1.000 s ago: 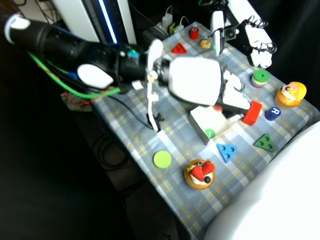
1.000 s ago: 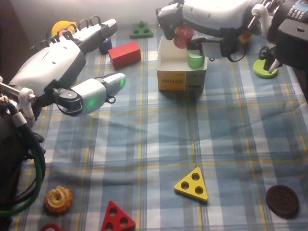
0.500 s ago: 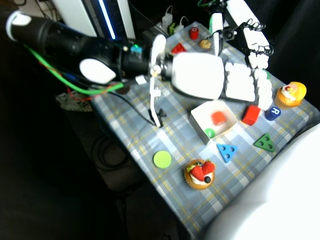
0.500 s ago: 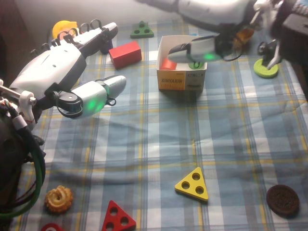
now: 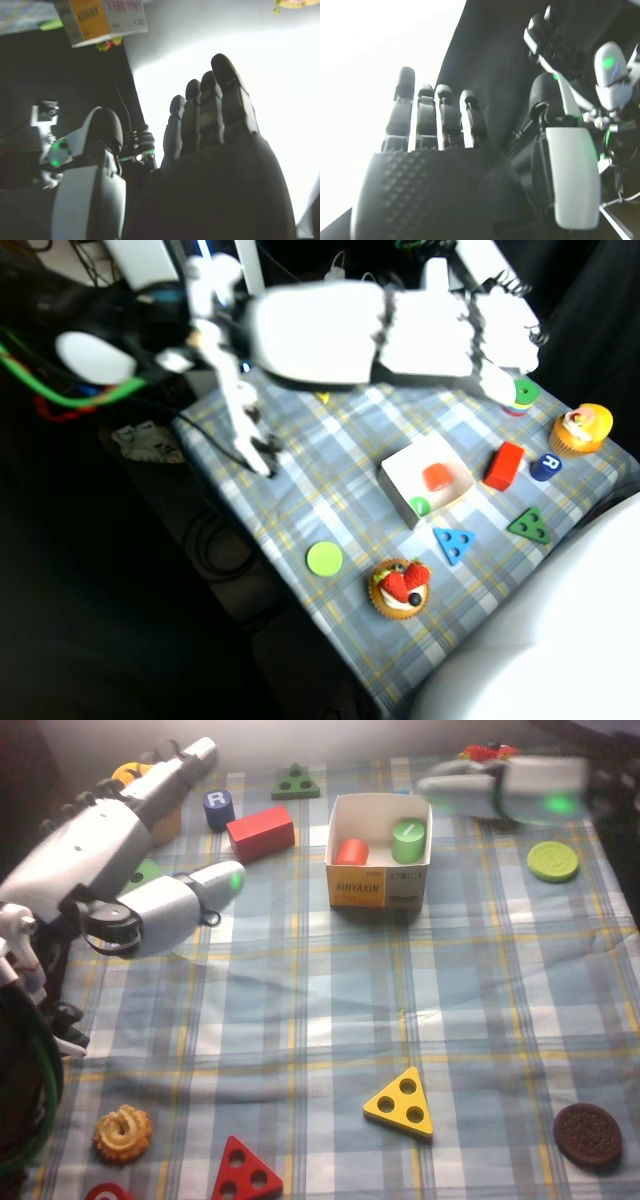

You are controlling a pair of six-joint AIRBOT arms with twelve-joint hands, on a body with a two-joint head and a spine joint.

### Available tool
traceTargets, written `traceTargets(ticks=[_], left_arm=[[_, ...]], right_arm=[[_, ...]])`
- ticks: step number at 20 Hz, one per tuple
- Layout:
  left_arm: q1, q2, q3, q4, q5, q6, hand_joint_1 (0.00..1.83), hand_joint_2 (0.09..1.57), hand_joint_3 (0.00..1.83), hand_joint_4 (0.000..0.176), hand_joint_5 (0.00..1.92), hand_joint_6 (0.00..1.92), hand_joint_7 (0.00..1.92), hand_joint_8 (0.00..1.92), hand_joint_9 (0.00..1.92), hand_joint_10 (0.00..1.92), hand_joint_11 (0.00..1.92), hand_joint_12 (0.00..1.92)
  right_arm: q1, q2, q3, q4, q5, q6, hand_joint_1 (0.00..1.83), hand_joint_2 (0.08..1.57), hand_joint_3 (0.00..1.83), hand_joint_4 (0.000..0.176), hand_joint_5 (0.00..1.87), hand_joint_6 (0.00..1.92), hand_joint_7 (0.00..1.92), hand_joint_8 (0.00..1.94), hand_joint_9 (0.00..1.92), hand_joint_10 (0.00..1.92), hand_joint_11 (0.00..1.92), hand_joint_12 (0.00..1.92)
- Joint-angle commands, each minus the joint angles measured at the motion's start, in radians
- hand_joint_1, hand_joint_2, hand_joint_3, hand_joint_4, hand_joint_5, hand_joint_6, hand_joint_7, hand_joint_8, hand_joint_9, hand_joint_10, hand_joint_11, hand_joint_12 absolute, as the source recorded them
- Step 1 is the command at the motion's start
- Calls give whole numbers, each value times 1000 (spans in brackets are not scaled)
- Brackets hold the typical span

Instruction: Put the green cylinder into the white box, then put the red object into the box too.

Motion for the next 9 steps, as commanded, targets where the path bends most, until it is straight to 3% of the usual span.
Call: traceTargets(ticks=[1,2,3,4,5,6,7,8,9], left_arm=[[-5,7,-2,54,-129,-24,469,1335,0,103,0,0,24,0,55,5,0,401],[0,13,-4,68,-144,-54,445,1331,0,102,0,0,11,2,85,14,0,563],[3,19,-7,79,-158,-80,444,1319,0,134,0,0,1,0,73,7,0,566],[7,26,-12,91,-174,-102,495,1315,0,133,0,0,0,0,28,4,0,459],[11,33,-17,99,-191,-117,542,1304,0,134,0,0,0,0,5,0,0,198],[16,42,-23,110,-212,-135,542,1305,0,134,0,0,0,0,0,0,0,39],[21,49,-26,121,-228,-157,515,1297,0,161,0,0,0,0,0,0,0,7],[25,55,-27,133,-242,-187,516,1287,0,163,0,0,0,0,0,0,0,1],[34,64,-26,151,-264,-239,520,1293,0,145,0,0,0,0,0,0,21,10]], right_arm=[[1,12,-8,28,165,-4,452,1205,0,117,0,0,0,0,0,0,0,1],[-38,44,-29,52,214,-4,416,1205,0,118,0,0,0,0,0,0,0,0],[-73,69,-48,73,257,-4,458,1212,2,101,0,0,0,0,0,0,0,0],[-106,92,-68,92,303,-4,453,1209,0,118,0,0,0,0,0,0,0,0],[-130,107,-81,103,329,-4,448,1211,1,126,0,0,0,0,0,0,0,0],[-166,126,-100,118,371,-5,473,1205,0,101,0,0,0,0,0,0,0,0],[-193,140,-113,134,407,-5,513,1196,0,90,0,0,0,0,0,0,0,0],[-220,153,-125,150,441,-5,575,1179,0,98,0,0,0,0,0,0,0,0],[-265,171,-142,180,504,-5,559,1182,0,87,0,0,0,0,0,0,0,0]])
